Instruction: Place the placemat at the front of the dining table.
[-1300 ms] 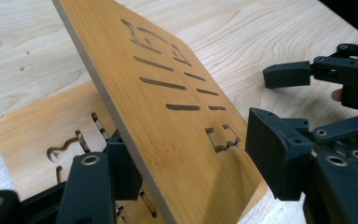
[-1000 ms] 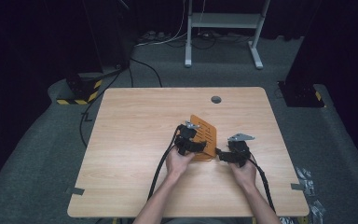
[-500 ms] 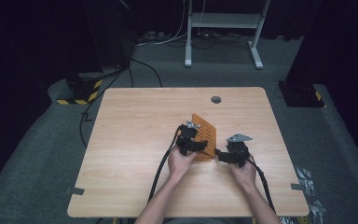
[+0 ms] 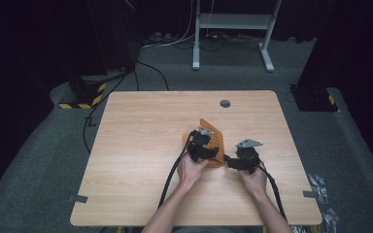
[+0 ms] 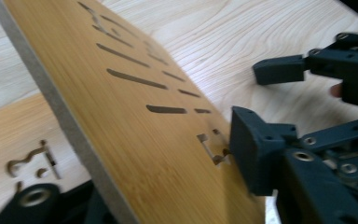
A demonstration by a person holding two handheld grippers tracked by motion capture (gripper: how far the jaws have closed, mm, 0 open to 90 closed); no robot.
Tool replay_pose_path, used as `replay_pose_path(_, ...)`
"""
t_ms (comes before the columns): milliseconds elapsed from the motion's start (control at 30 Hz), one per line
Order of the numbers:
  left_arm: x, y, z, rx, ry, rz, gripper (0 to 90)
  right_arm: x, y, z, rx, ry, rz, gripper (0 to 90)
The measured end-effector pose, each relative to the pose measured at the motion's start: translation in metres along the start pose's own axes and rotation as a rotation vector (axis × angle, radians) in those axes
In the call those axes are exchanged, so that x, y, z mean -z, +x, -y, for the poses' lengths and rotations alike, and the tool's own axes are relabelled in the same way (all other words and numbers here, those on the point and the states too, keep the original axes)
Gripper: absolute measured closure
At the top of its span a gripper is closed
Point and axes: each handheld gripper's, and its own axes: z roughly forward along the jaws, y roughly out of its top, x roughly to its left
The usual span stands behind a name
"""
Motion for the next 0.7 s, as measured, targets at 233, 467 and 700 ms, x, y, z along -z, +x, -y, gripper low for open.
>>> replay_pose_path(233,-0.0005,0.0035,-0.0006,0.055,-0.009,0.079,72.3,0.0,0.0001,0.0,0.001,0.001,0.0,30.4)
replay_pose_path(467,0.0005,-0.0001,-0.0013,0.048,-0.026,0.094,78.7,0.0002,-0.0002,0.0001,0.0,0.0,-0.005,30.5)
replay_pose_path(700,0.0043,-0.0022,0.0,0.072,-0.052,0.124,84.2,0.0011,-0.001,0.001,0.002,0.002,0.001,30.0)
